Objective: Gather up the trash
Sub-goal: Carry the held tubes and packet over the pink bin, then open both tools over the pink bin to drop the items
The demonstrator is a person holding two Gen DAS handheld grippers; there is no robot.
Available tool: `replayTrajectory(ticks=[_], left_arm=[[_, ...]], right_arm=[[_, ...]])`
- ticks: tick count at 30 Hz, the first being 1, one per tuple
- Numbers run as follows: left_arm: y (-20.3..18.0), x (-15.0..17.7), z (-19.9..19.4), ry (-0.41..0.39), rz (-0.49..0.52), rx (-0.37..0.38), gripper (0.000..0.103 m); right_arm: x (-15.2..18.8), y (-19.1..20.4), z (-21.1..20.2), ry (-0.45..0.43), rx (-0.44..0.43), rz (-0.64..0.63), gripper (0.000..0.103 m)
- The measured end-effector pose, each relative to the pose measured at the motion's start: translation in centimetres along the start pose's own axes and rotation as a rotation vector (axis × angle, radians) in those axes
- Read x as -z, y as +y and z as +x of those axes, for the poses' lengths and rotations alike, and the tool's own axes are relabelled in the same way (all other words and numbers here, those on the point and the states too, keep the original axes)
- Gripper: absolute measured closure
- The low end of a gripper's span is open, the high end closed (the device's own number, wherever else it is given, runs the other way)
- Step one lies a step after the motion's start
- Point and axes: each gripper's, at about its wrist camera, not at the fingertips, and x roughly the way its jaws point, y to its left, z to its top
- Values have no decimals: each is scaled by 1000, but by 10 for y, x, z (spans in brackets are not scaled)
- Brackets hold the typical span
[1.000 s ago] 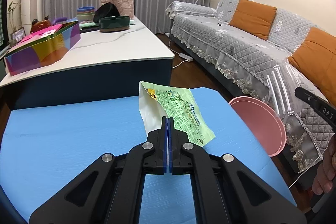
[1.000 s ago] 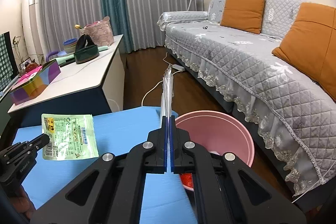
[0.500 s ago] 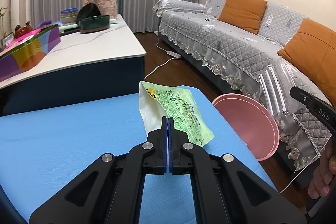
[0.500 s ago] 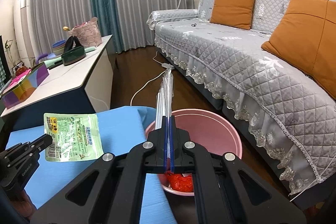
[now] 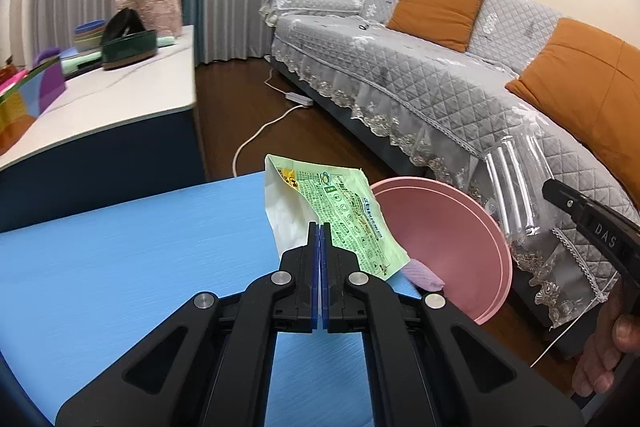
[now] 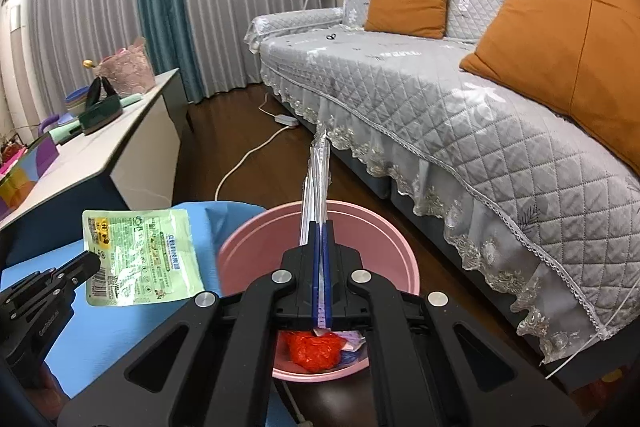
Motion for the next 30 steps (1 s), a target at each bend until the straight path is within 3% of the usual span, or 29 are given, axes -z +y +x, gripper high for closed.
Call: replayTrajectory(ticks=[15, 26, 28, 29, 30], left_arm=[[-51, -6, 60, 44, 66, 59, 103], [-72, -6, 82, 65, 90, 85, 103], [-73, -7, 83, 66, 90, 105, 102], [-74, -7, 82, 60, 90, 116, 97], [-73, -8, 80, 55, 87, 129, 78]], right_arm=[[8, -38, 46, 50, 68, 11, 101], [12, -37, 63, 75, 53, -7, 101], [12, -35, 65, 84, 47, -10, 97], [12, -35, 66, 92, 51, -11, 94], [12, -35, 67, 98, 54, -11, 89]])
